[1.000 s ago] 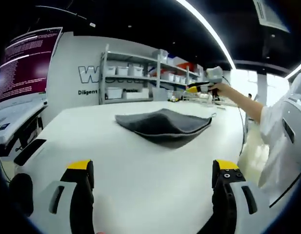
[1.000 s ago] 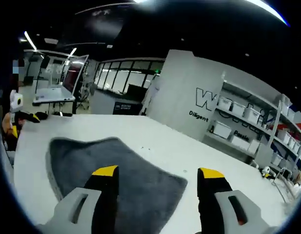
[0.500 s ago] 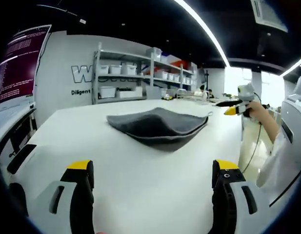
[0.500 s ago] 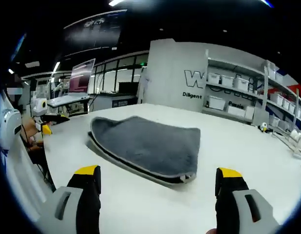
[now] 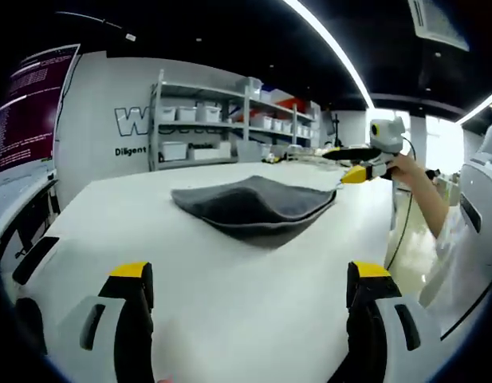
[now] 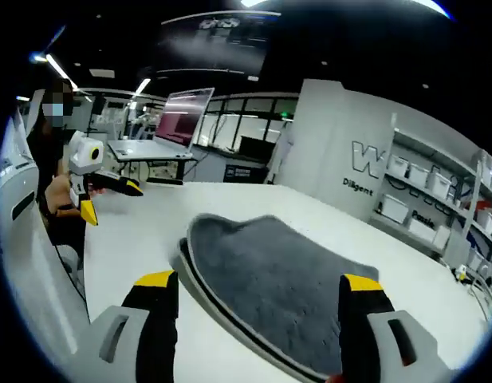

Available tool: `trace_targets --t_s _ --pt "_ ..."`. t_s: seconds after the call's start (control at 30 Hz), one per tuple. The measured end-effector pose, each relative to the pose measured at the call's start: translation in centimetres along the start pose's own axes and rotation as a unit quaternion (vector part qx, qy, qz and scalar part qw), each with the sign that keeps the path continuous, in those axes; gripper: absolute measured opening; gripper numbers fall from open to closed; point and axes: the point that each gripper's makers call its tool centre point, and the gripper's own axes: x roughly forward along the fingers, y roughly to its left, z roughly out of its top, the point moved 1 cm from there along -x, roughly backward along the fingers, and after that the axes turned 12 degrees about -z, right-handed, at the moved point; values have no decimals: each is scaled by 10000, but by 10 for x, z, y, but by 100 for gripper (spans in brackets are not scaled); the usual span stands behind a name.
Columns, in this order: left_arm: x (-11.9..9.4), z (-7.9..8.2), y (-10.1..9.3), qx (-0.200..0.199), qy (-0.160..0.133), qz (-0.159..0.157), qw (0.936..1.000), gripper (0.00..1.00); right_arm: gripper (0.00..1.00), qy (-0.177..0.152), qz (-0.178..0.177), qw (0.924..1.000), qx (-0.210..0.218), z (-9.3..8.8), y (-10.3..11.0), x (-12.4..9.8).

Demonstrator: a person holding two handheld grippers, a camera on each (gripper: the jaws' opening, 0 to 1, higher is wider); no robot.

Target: Open the folded towel by lifting each exposed corner and separating the folded layers until the towel lies flat within the target outline without major curled edges

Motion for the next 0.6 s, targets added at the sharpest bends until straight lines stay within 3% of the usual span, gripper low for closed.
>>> trace_targets --t_s 0.2,0.33,0.4,0.47,0.53,0.57,0.6 --pt "-7 0 -4 9 -44 55 10000 99 59 -180 962 9952 -74 26 59 64" --pt "-9 0 -8 6 -61 32 10000 99 52 287 1281 9905 -419 8 85 105" --pt "-10 0 -9 15 -49 34 10000 99 49 579 1387 9865 -645 -6 94 118" --pt "-11 -1 -10 2 -52 23 10000 99 38 635 1422 9847 -787 -12 98 124" --pt "-10 -2 -12 -10 -46 18 10000 99 29 662 1480 9846 -656 -10 93 130" --pt "-10 -3 -12 -8 -35 9 10000 99 25 662 1501 9859 -325 -8 92 131" --pt "-10 -3 -12 -8 -28 4 10000 99 20 641 1540 9857 -261 -6 92 131"
